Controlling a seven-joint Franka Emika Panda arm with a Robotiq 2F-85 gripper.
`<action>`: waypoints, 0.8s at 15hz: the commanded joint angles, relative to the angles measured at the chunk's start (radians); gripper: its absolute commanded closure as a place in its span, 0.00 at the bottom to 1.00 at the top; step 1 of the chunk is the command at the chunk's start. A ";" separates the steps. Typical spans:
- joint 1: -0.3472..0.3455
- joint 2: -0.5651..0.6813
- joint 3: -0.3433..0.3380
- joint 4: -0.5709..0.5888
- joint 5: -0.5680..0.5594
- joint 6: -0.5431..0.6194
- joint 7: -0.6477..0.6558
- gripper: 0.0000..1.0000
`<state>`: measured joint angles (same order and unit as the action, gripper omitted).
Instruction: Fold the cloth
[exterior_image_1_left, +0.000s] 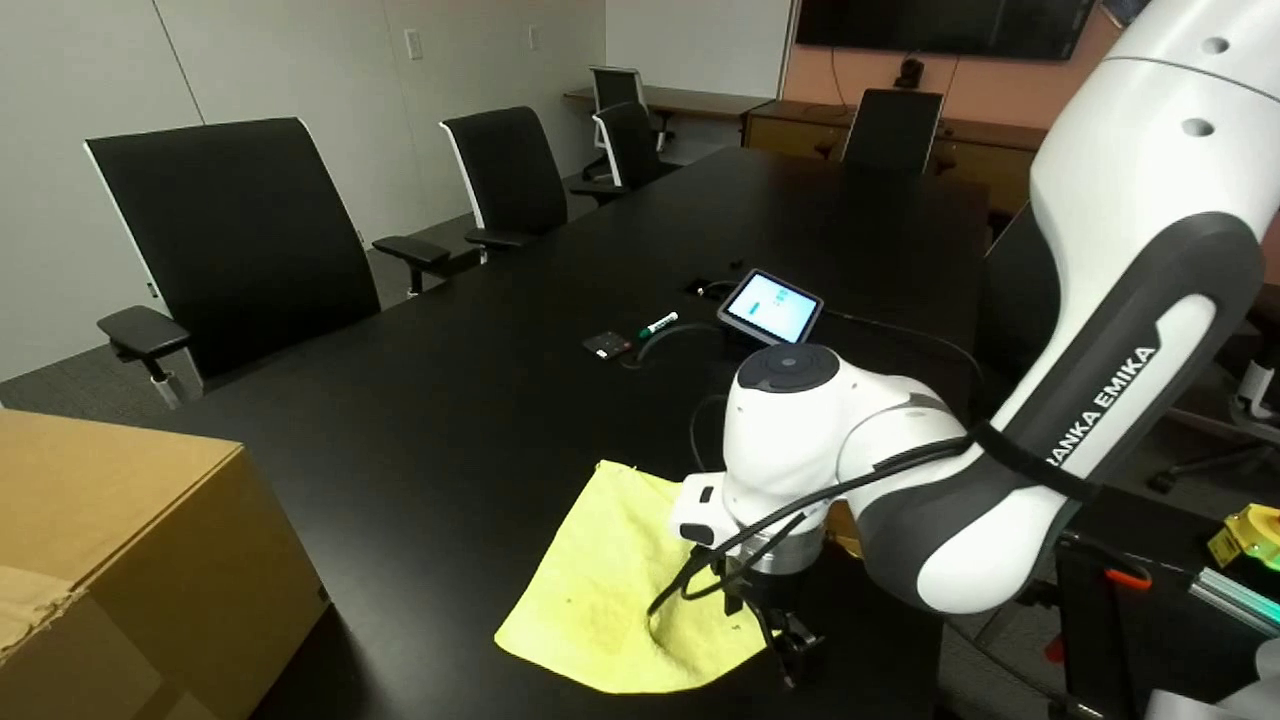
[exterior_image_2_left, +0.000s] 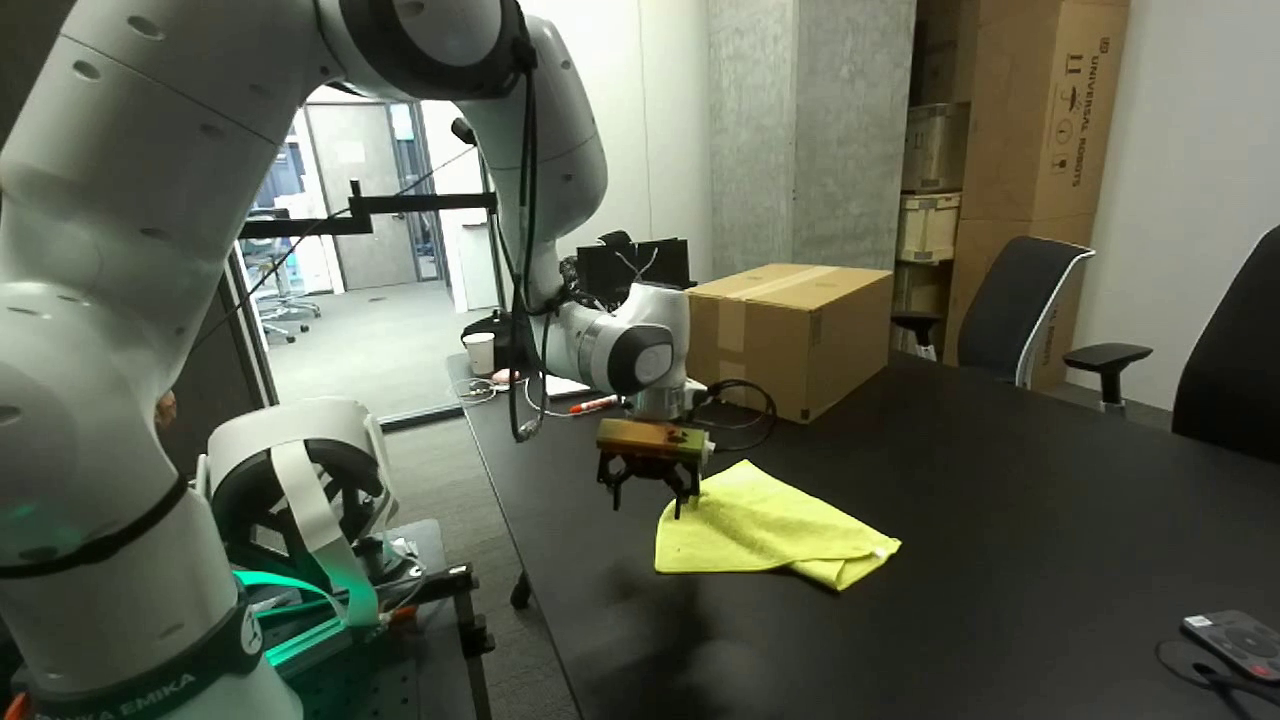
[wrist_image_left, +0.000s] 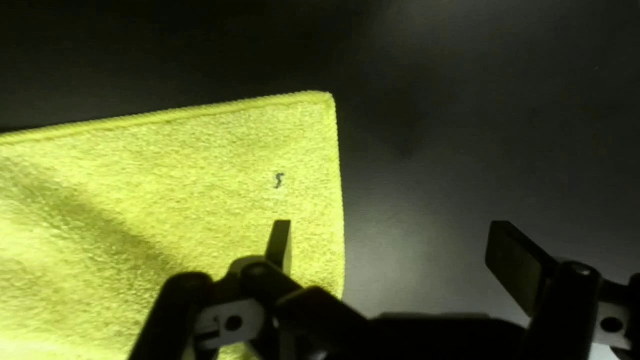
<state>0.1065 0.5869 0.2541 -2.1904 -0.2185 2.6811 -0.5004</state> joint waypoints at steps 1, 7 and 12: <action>-0.012 0.025 0.023 -0.012 -0.027 0.029 -0.065 0.00; -0.004 0.063 -0.010 -0.007 -0.075 0.037 -0.091 0.00; -0.008 0.073 -0.036 0.000 -0.101 0.055 -0.088 0.00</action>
<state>0.1041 0.6532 0.2293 -2.1966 -0.2931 2.7069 -0.5806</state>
